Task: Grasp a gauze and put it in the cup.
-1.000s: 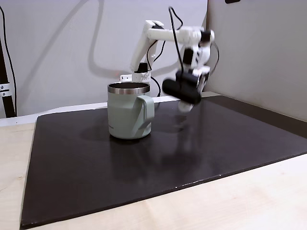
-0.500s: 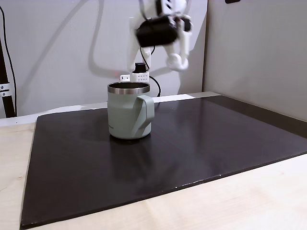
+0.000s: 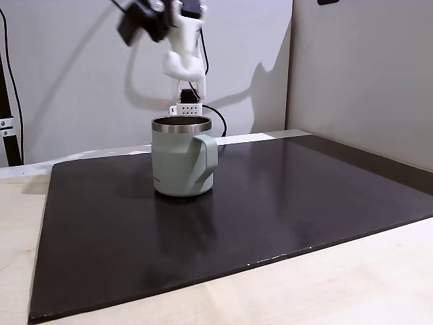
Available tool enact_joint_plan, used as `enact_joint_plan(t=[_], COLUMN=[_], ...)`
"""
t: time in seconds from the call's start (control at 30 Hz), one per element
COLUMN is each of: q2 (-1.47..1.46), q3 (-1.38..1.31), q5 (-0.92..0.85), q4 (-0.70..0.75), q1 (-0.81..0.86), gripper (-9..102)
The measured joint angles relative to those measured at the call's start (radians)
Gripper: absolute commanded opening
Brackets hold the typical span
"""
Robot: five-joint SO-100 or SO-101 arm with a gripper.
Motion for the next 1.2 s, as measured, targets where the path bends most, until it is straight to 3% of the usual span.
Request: enact_joint_plan(t=[0.3, 0.93, 1.2], q2=[-0.206, -0.288, -0.288], q3=[-0.161, -0.206, -0.181], q5=[0.014, 0.028, 0.021], q4=[0.002, 0.002, 0.002], q1=[0.067, -0.048, -0.011], gripper=[0, 1, 28])
